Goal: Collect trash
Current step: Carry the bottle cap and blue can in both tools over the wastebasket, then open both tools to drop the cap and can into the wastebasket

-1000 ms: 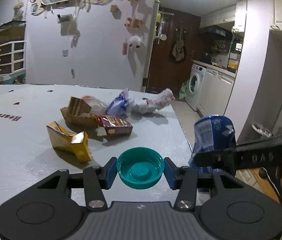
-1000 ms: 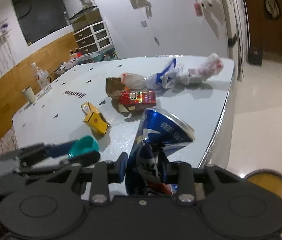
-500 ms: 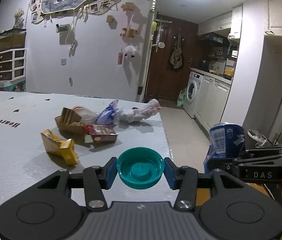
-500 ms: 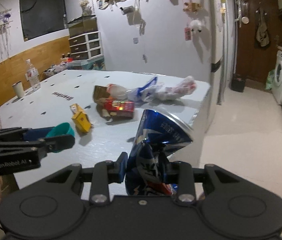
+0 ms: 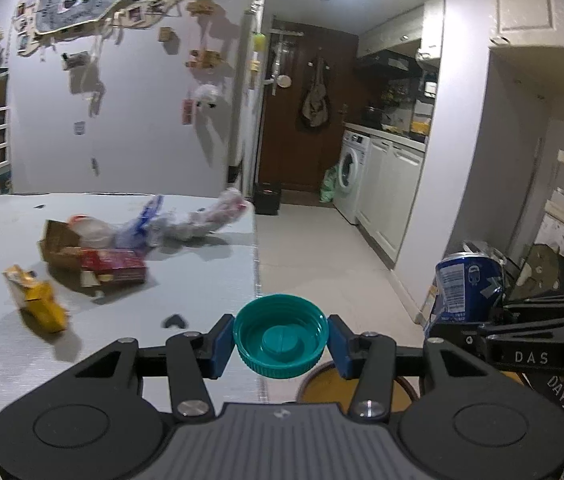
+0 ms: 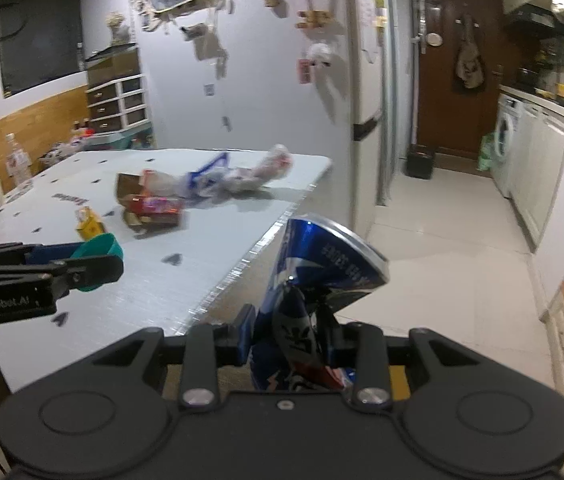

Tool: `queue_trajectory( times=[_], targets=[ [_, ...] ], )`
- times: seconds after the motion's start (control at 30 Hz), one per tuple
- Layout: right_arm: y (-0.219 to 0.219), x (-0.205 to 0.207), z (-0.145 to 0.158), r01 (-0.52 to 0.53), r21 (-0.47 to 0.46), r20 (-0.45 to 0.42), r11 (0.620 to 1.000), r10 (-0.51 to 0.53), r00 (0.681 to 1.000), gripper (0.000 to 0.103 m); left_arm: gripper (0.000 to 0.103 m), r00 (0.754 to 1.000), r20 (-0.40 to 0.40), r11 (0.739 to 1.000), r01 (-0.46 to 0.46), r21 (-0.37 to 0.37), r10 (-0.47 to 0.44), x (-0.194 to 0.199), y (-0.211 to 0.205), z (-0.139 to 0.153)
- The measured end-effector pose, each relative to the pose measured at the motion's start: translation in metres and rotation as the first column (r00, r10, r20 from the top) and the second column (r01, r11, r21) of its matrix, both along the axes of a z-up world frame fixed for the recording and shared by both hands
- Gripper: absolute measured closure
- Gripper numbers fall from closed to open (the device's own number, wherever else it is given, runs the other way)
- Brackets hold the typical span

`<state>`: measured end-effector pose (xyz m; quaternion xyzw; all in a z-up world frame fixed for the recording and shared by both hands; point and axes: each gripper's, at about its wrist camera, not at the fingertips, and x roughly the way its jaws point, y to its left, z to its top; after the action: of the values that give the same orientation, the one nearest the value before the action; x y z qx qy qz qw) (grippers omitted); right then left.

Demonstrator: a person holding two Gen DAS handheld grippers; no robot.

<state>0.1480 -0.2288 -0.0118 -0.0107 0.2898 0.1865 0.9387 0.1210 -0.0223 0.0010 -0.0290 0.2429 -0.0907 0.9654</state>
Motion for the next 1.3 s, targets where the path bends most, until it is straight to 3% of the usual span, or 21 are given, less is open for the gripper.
queue_trajectory(
  times=[0.4, 0.77, 1.07, 1.3],
  targets=[
    [-0.076, 0.007, -0.031, 0.106, 0.012, -0.047, 0.994, -0.106, 0.993, 0.069, 0.053, 0.994, -0.066, 0.995, 0.093, 0.021, -0.092, 0.032, -0.072, -0.025],
    [-0.131, 0.03, -0.082, 0.181, 0.029, -0.152, 0.983, -0.175, 0.973, 0.069, 0.053, 0.969, -0.19, 0.987, 0.163, 0.016, -0.157, 0.081, -0.131, -0.075],
    [-0.159, 0.065, -0.135, 0.231, 0.024, -0.273, 0.973, -0.216, 0.937, 0.069, 0.053, 0.931, -0.338, 0.991, 0.129, -0.041, -0.135, 0.138, -0.155, -0.146],
    [-0.166, 0.101, -0.173, 0.235, 0.017, -0.352, 0.972, -0.214, 0.911, 0.069, 0.053, 0.872, -0.473, 0.992, 0.118, -0.053, -0.129, 0.178, -0.164, -0.215]
  ],
)
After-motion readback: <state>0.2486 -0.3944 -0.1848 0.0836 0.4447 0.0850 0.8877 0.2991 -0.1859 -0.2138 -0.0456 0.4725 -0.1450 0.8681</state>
